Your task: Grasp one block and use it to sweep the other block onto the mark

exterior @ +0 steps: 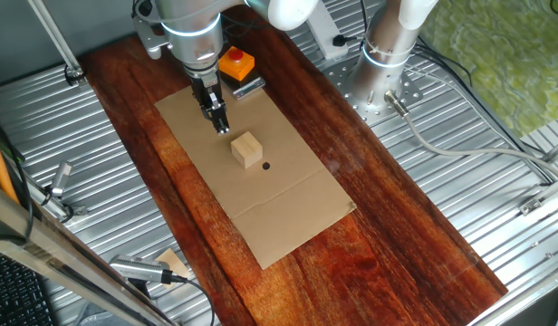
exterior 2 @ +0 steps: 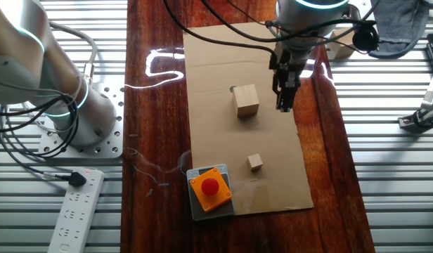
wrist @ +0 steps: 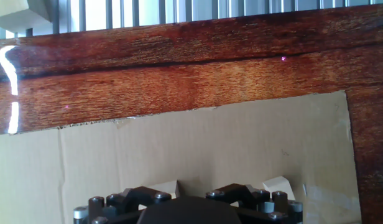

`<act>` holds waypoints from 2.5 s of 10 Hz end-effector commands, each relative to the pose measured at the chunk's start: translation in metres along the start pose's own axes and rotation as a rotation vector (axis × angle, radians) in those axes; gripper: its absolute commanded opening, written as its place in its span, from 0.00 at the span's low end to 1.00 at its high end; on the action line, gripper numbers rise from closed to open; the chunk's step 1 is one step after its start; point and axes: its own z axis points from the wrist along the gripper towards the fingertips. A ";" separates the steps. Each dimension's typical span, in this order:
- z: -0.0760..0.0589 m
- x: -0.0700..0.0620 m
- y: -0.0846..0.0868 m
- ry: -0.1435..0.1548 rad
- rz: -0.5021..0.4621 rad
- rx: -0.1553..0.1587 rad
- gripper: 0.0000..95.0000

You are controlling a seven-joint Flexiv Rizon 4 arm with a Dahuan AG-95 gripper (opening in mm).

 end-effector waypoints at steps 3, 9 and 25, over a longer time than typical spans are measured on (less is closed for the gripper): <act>0.000 0.001 0.000 -0.050 -0.165 0.003 0.00; 0.000 0.001 0.000 -0.047 -0.167 0.002 0.00; 0.002 0.001 -0.001 -0.032 -0.150 -0.003 0.00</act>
